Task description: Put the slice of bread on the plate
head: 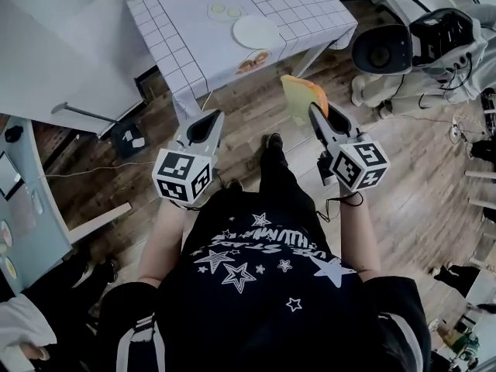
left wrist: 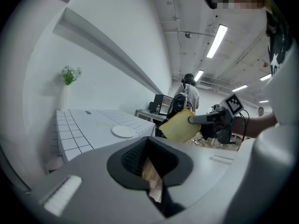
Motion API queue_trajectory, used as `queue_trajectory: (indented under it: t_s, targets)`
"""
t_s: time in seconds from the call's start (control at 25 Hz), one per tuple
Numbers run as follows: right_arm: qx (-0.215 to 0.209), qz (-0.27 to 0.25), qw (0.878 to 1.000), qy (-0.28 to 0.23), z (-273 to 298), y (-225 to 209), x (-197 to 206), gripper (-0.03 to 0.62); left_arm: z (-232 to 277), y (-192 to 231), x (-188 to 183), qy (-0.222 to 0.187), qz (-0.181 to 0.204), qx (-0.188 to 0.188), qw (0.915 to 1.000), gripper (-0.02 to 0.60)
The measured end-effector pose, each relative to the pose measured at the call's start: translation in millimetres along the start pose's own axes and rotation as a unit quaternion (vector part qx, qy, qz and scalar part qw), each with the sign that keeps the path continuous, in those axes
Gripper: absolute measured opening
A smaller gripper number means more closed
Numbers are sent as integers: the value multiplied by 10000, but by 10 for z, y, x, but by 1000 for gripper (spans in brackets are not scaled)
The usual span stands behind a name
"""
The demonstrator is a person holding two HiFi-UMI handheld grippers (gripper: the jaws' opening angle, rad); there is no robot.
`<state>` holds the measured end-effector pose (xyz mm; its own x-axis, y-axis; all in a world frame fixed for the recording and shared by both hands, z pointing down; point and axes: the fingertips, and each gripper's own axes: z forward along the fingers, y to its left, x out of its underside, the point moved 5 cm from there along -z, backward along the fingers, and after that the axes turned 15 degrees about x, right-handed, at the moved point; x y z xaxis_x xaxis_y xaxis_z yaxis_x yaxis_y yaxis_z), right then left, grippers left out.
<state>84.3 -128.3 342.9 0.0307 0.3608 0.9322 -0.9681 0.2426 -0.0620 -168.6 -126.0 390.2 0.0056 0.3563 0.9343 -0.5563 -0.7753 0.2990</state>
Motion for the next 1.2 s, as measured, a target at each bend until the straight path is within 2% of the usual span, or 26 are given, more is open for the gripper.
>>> queue_trajectory:
  t_s: [0.36,0.6,0.76,0.88,1.0,1.2]
  targets:
    - [-593,-57,9982,-115,795,-241,-316,97,327,409,-169,99,-107,-580,9982,9]
    - [-924,-285,9953,-8,1493,-474,-525,98,638,701,-405,-35,-116,-1011,9948,9]
    - [-1343,-336,9903,75,1759,-660,-607,98,816,646,-388,-8,-282,-1487,9885,9]
    - [-1607,-667,9847,124,1842,-836,-563,98,992,504,-365,-96,-359,-1776,9834,9]
    - [-1834,-945,9783,175,2069,-955,-562,98,1189,532,-399,-122,-345,-2009,9789,9]
    - [-2244,-1442,9637,104,2416,-913,-635,98,1317,626,-557,-252,-331,-2475,9680,9]
